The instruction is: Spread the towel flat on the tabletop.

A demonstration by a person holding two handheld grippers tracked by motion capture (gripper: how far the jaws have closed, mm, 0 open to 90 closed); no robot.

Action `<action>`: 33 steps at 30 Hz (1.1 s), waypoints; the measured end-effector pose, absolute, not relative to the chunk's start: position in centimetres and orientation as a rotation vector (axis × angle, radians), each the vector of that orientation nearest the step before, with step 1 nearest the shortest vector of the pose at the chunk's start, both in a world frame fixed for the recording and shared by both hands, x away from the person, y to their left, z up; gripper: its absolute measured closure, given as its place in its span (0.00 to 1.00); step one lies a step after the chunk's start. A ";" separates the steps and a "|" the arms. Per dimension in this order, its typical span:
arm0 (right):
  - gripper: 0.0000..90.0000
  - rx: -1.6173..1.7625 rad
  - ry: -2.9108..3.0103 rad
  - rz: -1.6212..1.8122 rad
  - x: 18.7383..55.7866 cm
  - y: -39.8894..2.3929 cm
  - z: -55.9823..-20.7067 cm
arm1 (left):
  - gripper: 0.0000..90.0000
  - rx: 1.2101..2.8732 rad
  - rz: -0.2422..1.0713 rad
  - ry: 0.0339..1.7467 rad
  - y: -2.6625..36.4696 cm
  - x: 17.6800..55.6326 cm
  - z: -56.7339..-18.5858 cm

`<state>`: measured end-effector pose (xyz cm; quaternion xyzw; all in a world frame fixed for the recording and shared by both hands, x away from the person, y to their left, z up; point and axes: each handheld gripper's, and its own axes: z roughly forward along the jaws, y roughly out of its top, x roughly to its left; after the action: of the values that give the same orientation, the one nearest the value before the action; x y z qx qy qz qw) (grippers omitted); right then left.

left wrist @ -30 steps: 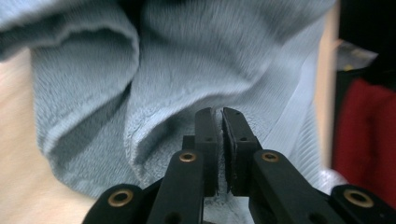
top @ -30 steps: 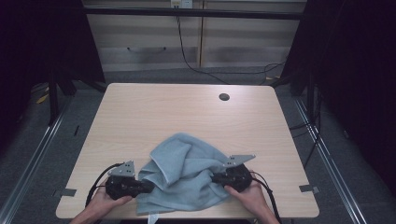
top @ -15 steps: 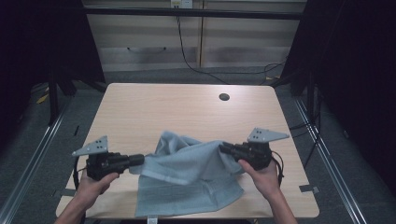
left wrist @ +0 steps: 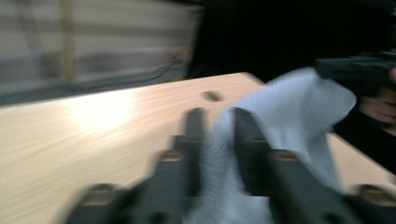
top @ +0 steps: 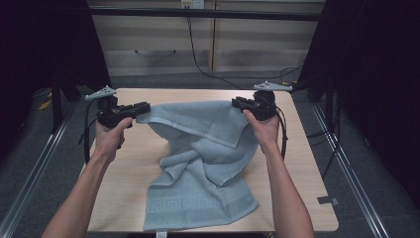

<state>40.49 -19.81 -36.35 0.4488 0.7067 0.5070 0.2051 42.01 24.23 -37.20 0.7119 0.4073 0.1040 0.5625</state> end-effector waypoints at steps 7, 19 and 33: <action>0.63 1.335 2.008 1.355 40.3 -20.4 -39.6 | 0.63 1.677 0.230 1.034 25.9 41.6 -39.9; 0.76 1.176 2.253 1.377 30.1 -19.7 -42.9 | 0.69 1.917 0.090 0.790 23.7 33.6 -44.4; 0.68 1.275 2.379 1.193 26.0 -21.5 -49.7 | 0.48 2.087 -0.002 0.727 22.6 30.3 -49.0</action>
<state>26.00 -21.49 -49.74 0.4302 0.8024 0.4025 0.0950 30.29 22.57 -49.02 0.8436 0.2939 -0.0009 0.4493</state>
